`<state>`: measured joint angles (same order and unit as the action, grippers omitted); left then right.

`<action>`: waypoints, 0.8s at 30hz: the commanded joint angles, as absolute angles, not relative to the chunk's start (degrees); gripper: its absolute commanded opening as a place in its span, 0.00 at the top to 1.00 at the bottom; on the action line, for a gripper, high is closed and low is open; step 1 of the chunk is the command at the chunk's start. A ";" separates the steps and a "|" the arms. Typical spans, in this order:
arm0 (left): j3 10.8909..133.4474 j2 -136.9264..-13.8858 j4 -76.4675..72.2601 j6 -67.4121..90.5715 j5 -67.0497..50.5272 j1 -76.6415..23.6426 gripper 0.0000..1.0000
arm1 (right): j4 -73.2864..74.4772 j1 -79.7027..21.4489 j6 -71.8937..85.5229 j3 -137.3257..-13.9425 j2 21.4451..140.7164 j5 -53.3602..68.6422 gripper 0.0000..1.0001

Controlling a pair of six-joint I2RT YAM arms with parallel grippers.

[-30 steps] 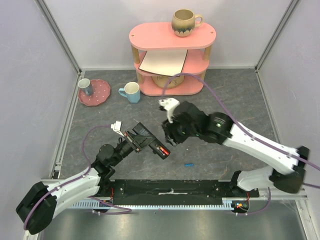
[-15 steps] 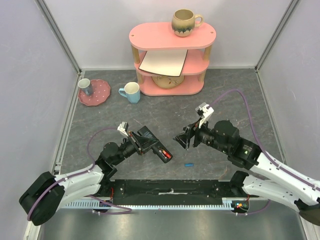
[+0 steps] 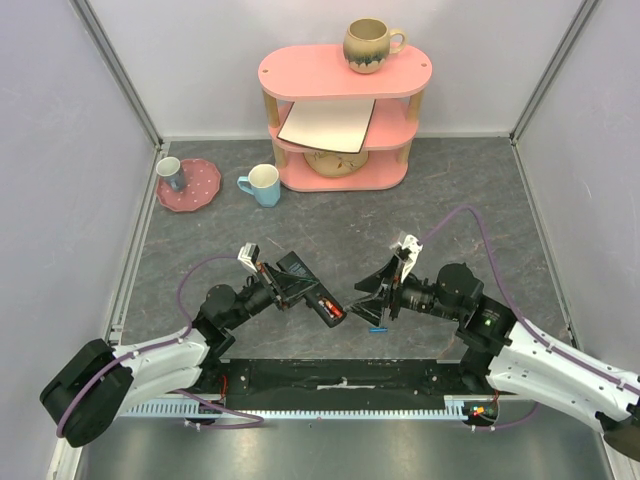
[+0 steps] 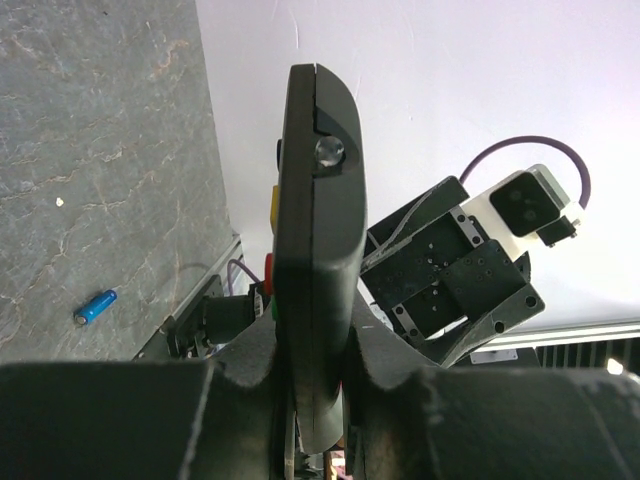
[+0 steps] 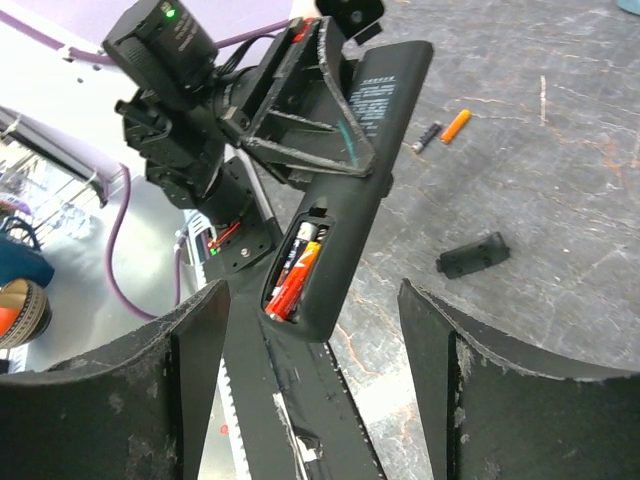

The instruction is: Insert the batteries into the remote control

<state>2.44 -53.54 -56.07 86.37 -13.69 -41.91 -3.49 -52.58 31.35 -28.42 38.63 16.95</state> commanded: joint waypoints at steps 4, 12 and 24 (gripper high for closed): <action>3.96 -53.53 -61.52 88.07 -15.64 -41.92 0.98 | -9.75 -52.38 31.99 -26.46 38.14 23.55 0.26; 4.31 -53.17 -61.61 87.98 -16.43 -41.92 0.98 | -10.81 -52.38 31.12 -26.02 42.01 26.10 0.26; 4.31 -52.91 -61.88 87.71 -17.31 -41.92 0.98 | -11.07 -52.38 30.24 -25.14 43.59 25.40 0.28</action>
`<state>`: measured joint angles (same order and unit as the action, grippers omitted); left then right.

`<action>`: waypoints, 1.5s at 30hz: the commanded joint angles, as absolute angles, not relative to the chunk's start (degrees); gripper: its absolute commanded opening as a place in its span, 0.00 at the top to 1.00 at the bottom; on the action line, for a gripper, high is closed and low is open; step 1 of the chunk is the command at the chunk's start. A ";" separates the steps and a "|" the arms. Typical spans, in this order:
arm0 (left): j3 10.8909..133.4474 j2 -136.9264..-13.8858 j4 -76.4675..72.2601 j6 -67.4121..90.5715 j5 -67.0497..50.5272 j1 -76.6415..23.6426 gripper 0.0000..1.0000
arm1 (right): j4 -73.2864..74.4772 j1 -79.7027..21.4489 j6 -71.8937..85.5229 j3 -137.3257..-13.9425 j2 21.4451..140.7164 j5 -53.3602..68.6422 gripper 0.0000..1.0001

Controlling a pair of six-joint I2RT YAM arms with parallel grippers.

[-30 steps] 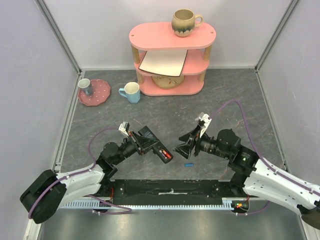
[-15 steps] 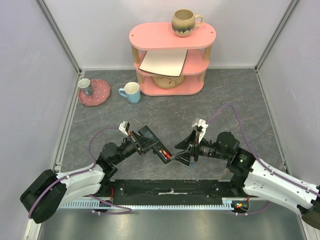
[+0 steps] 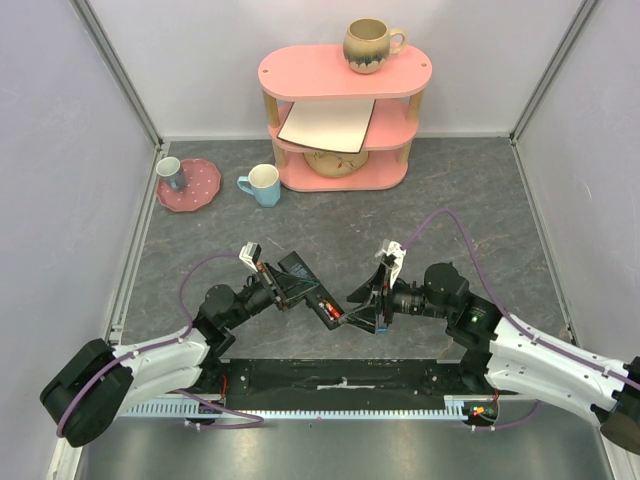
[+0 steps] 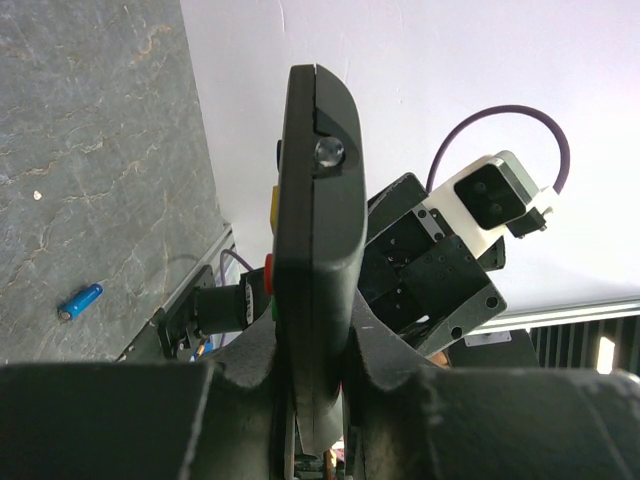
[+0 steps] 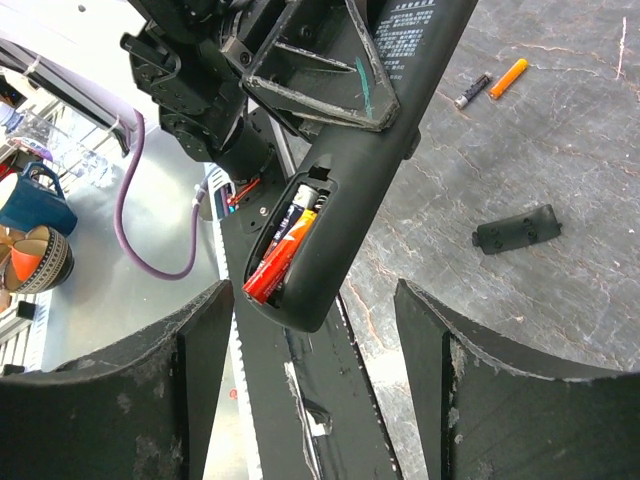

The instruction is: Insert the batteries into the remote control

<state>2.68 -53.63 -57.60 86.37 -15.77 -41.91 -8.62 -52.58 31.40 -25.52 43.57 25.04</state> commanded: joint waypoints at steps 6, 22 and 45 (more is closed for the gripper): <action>4.39 -52.65 -61.87 87.71 -17.58 -41.92 0.98 | -11.07 -52.38 30.15 -25.14 44.12 25.23 0.28; 4.83 -52.91 -63.11 86.66 -19.86 -41.92 0.98 | -11.69 -52.38 30.06 -26.46 48.07 23.73 0.31; 6.33 -51.94 -63.89 82.53 -25.13 -41.92 0.98 | -15.99 -52.12 33.48 -27.95 54.40 28.03 0.40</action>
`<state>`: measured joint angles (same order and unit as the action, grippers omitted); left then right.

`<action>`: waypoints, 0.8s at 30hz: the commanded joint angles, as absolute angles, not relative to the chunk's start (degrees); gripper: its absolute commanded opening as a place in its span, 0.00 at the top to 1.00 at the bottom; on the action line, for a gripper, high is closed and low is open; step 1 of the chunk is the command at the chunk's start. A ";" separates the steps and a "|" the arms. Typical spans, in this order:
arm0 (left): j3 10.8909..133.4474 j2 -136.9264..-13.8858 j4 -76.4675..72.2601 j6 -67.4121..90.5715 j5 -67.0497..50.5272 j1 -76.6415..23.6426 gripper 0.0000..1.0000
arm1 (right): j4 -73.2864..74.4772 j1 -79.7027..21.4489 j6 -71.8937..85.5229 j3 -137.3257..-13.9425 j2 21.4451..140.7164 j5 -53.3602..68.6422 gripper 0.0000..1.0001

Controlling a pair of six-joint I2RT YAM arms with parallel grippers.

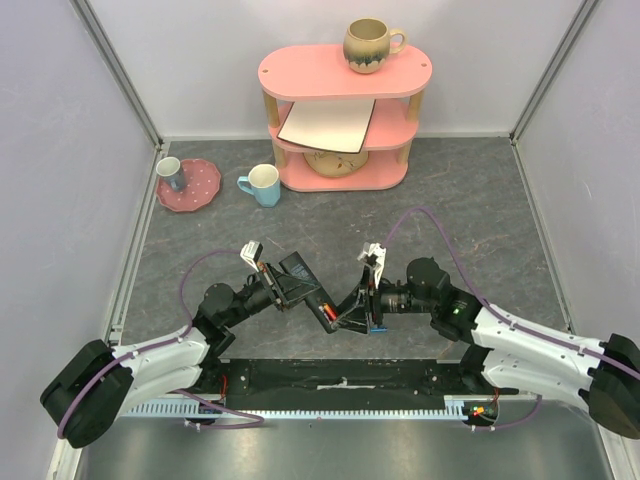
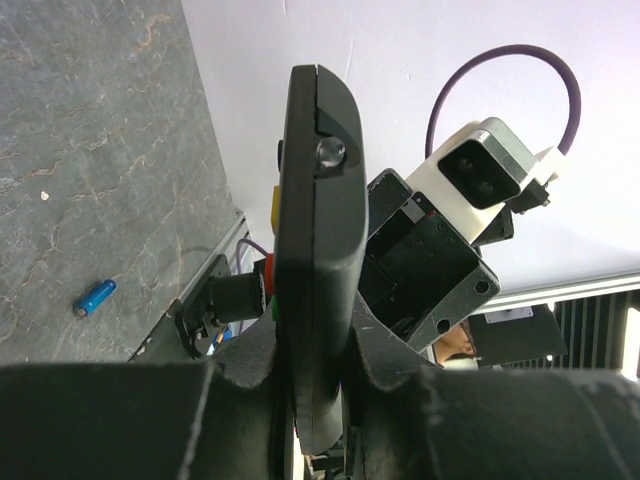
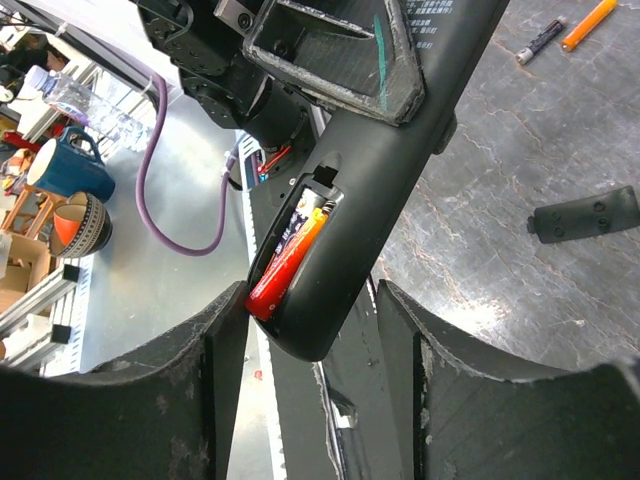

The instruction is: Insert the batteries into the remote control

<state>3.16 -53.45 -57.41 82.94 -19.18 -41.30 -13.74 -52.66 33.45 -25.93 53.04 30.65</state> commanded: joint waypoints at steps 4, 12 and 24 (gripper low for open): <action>6.33 -51.94 -64.42 82.44 -25.49 -41.92 0.98 | -17.22 -51.86 34.28 -27.95 55.72 28.65 0.43; 7.03 -52.56 -65.57 82.00 -27.07 -41.92 0.98 | -21.17 -51.59 36.82 -27.95 58.62 29.97 0.48; 6.86 -53.00 -66.27 81.47 -27.86 -41.92 0.98 | -28.21 -50.89 41.83 -27.42 62.93 31.11 0.55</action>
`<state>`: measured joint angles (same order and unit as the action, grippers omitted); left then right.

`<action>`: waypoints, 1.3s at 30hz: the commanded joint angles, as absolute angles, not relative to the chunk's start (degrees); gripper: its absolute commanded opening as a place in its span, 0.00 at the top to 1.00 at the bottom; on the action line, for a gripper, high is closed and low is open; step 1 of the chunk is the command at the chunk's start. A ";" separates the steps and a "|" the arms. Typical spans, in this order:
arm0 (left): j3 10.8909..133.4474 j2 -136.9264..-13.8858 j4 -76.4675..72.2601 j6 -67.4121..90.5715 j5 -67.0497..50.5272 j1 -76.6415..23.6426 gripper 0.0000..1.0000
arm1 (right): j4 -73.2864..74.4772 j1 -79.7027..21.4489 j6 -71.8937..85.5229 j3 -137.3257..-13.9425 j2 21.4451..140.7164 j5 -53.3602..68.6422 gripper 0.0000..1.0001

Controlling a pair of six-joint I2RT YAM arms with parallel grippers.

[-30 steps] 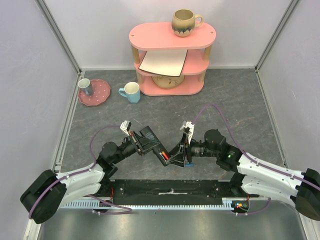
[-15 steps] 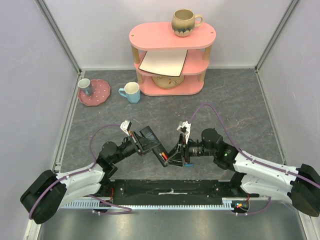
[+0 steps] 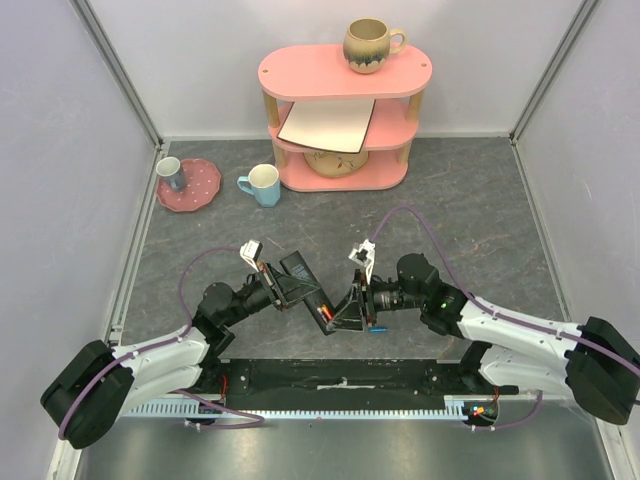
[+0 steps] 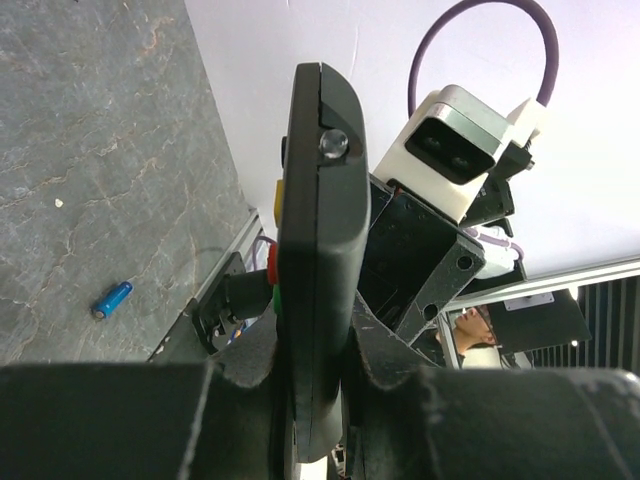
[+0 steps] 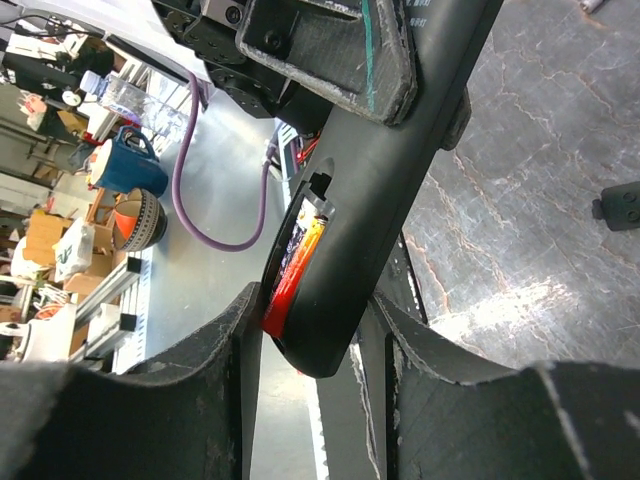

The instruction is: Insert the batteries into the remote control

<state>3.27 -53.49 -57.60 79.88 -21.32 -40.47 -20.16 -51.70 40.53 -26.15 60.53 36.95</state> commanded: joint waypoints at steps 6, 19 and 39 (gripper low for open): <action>6.77 -53.17 -66.44 81.21 -28.12 -41.92 0.98 | -33.30 -50.71 45.52 -27.60 66.00 32.08 0.57; 6.42 -52.21 -65.04 79.81 -27.77 -42.01 0.98 | -40.08 -50.19 54.84 -28.83 69.61 33.40 0.55; 5.89 -49.57 -61.61 78.93 -26.37 -42.01 0.98 | -37.27 -50.01 56.16 -30.23 72.07 33.75 1.00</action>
<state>3.57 -50.22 -58.76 76.84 -22.13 -40.25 -36.58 -50.98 59.20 -26.46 70.52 42.02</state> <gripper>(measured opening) 0.224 0.368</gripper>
